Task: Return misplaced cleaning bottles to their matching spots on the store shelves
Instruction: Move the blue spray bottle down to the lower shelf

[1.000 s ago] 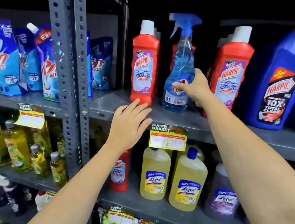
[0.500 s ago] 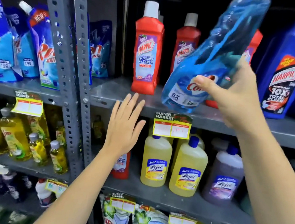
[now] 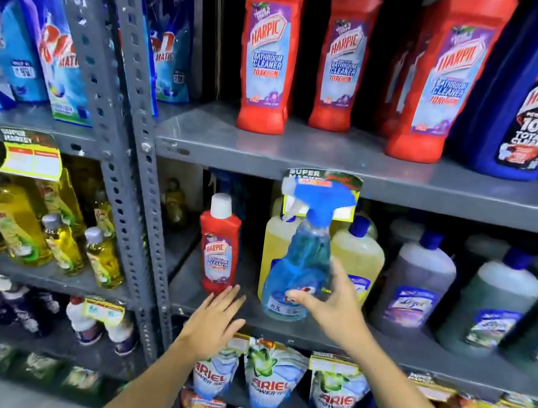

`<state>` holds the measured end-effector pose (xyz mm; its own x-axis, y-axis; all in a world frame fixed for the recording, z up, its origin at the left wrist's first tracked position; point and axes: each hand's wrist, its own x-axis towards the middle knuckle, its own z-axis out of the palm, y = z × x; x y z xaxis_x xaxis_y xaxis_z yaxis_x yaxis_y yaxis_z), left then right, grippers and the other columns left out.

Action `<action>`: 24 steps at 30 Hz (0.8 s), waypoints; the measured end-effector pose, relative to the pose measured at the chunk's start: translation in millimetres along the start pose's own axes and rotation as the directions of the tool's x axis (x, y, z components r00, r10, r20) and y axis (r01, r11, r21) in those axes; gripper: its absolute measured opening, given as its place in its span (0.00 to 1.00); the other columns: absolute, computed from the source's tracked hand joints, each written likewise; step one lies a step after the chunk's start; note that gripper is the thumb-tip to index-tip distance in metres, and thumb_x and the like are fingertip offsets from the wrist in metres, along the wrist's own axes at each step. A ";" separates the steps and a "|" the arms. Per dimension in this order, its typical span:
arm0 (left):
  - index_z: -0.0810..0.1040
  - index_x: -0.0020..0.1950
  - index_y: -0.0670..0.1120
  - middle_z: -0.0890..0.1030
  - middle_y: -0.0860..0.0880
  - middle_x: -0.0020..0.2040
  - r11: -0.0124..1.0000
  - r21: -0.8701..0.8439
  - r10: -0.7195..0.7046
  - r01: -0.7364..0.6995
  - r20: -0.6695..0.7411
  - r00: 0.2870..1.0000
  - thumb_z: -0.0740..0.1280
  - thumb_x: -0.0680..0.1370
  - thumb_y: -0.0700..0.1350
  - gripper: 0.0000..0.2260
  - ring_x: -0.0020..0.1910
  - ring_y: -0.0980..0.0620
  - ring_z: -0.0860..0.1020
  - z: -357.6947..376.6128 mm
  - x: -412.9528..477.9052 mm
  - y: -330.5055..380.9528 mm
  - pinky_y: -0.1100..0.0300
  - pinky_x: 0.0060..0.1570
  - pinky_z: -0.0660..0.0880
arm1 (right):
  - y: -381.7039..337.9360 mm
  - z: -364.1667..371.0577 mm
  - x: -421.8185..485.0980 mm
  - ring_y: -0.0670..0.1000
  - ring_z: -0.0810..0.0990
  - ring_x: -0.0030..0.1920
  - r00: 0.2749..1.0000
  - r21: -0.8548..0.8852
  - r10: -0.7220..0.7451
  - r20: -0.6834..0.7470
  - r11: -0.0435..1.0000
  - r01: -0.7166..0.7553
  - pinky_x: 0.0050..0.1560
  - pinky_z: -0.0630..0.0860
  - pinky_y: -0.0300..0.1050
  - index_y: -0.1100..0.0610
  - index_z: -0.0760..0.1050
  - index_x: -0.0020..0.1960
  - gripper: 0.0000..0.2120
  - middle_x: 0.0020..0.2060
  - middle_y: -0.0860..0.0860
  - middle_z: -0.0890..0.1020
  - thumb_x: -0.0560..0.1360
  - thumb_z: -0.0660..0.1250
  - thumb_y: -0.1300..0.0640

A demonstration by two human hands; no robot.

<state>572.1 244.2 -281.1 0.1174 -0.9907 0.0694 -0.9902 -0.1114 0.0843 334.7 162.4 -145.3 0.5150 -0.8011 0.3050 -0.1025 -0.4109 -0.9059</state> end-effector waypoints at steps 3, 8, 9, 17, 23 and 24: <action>0.67 0.75 0.47 0.61 0.51 0.76 0.999 0.007 0.037 -0.038 0.041 0.998 0.35 0.81 0.63 0.35 0.75 0.49 0.59 16.8 -1.8 -3.7 0.52 0.73 0.53 | 31.9 11.7 8.1 0.30 0.79 0.49 0.996 -0.081 0.087 -0.028 0.993 -0.089 0.50 0.75 0.29 0.50 0.69 0.61 0.29 0.50 0.37 0.79 0.66 0.78 0.62; 0.69 0.73 0.47 0.68 0.49 0.74 0.998 -0.058 -0.027 0.035 0.125 0.992 0.41 0.83 0.61 0.30 0.73 0.51 0.65 26.2 -5.5 -3.5 0.52 0.69 0.51 | 62.3 29.5 12.6 0.39 0.78 0.48 0.984 -0.128 0.152 -0.091 0.978 -0.163 0.45 0.71 0.23 0.51 0.68 0.61 0.28 0.48 0.39 0.77 0.67 0.78 0.63; 0.66 0.75 0.47 0.64 0.49 0.76 0.998 -0.066 -0.009 0.017 0.123 0.992 0.40 0.82 0.62 0.31 0.75 0.51 0.61 27.2 -6.0 -3.8 0.53 0.70 0.47 | 67.7 31.8 12.9 0.40 0.78 0.48 0.982 -0.127 0.159 -0.105 0.977 -0.172 0.46 0.73 0.25 0.50 0.68 0.60 0.28 0.48 0.39 0.78 0.67 0.78 0.63; 0.52 0.79 0.48 0.48 0.53 0.78 0.995 -0.082 0.060 -0.063 -0.041 0.997 0.30 0.74 0.68 0.41 0.76 0.55 0.43 36.6 -4.5 -5.1 0.54 0.72 0.35 | 91.4 38.1 15.3 0.48 0.79 0.60 0.984 -0.144 0.152 -0.092 0.976 -0.164 0.58 0.79 0.50 0.52 0.67 0.68 0.31 0.58 0.48 0.80 0.69 0.76 0.55; 0.56 0.79 0.47 0.53 0.51 0.78 0.995 -0.076 0.066 -0.069 -0.037 0.997 0.34 0.78 0.65 0.36 0.77 0.53 0.48 34.3 -6.1 -6.3 0.53 0.72 0.39 | 85.6 36.0 8.9 0.46 0.78 0.60 0.982 -0.083 0.168 -0.091 0.981 -0.176 0.57 0.80 0.51 0.47 0.61 0.70 0.38 0.60 0.47 0.76 0.67 0.79 0.52; 0.60 0.78 0.46 0.58 0.49 0.78 0.996 -0.063 0.062 -0.062 -0.009 0.998 0.37 0.81 0.64 0.34 0.76 0.52 0.53 33.6 -7.1 -7.0 0.52 0.72 0.42 | 82.4 36.4 4.8 0.45 0.78 0.59 0.972 -0.065 0.170 -0.161 0.981 -0.182 0.56 0.80 0.48 0.47 0.59 0.72 0.42 0.59 0.47 0.75 0.65 0.80 0.50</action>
<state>575.6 249.4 -315.6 0.0565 -0.9949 0.0838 -0.9889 -0.0442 0.1418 359.7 140.5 -229.1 0.3466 -0.9186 0.1900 -0.2497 -0.2856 -0.9253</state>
